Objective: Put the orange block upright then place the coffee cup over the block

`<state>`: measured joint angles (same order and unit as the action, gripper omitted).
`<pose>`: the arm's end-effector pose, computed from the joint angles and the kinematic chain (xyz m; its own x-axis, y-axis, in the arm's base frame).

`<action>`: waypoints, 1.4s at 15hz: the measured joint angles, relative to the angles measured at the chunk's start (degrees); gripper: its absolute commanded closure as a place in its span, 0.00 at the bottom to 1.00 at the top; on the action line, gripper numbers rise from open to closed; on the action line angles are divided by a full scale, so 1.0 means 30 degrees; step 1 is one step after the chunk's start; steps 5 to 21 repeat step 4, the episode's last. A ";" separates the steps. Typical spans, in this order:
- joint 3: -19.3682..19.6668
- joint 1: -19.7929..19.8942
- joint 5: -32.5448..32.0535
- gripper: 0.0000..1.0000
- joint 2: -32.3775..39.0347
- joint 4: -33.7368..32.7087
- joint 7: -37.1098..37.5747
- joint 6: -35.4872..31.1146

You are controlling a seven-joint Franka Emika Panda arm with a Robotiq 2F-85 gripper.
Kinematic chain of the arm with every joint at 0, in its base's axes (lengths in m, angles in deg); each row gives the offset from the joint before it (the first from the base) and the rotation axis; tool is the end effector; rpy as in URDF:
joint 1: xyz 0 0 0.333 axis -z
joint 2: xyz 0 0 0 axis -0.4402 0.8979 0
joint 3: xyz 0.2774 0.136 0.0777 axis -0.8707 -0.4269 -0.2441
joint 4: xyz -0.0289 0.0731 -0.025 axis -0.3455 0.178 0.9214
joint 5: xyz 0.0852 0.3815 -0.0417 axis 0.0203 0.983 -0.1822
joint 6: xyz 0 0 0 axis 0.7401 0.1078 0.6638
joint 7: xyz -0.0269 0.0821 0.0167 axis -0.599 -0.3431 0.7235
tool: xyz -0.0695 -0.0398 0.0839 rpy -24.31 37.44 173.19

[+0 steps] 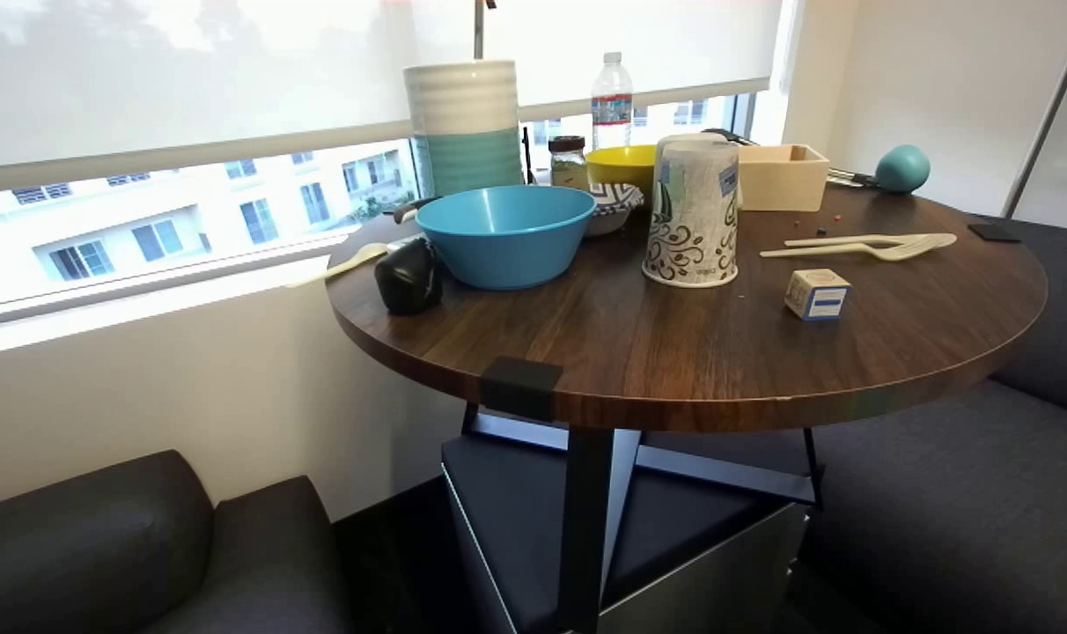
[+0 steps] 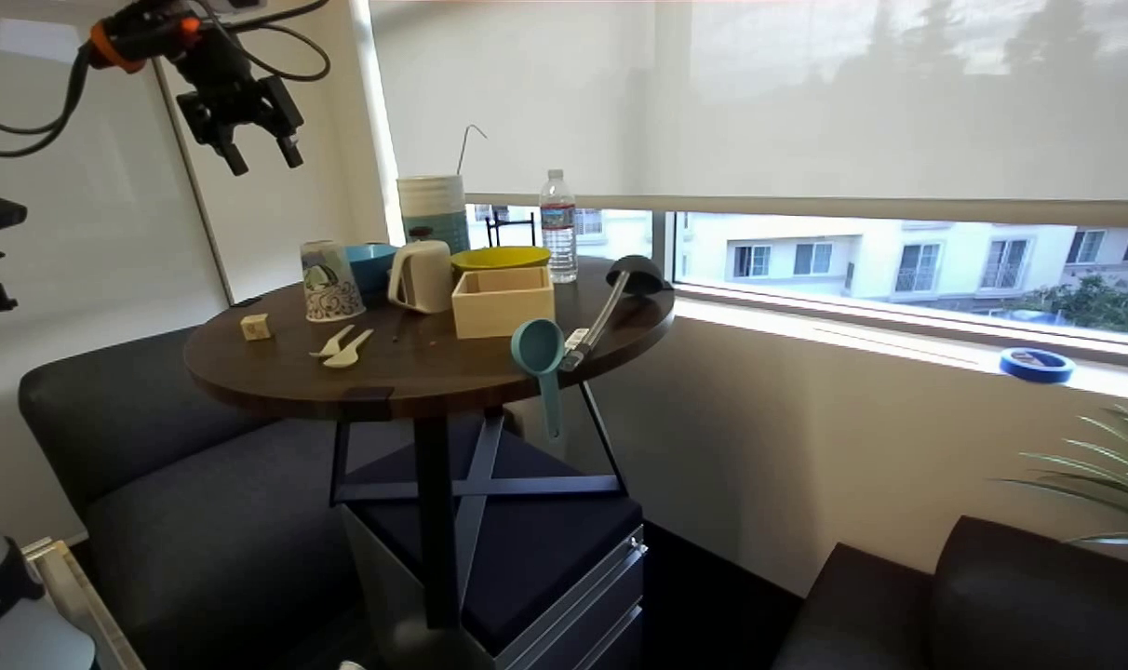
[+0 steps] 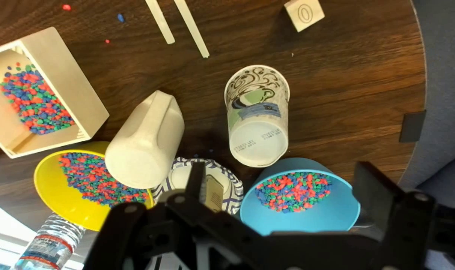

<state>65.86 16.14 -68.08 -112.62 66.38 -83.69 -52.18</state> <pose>0.3687 0.1136 0.5892 0.8893 0.3621 0.2794 0.3500 -0.9320 0.0940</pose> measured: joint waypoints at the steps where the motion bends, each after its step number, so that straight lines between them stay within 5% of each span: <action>1: 0.0005 -0.0125 0.0032 0.00 -0.0181 0.0022 -0.0028 0.0114; 21: 0.0008 -0.0376 0.0036 0.00 -0.0530 0.0052 -0.0255 0.0394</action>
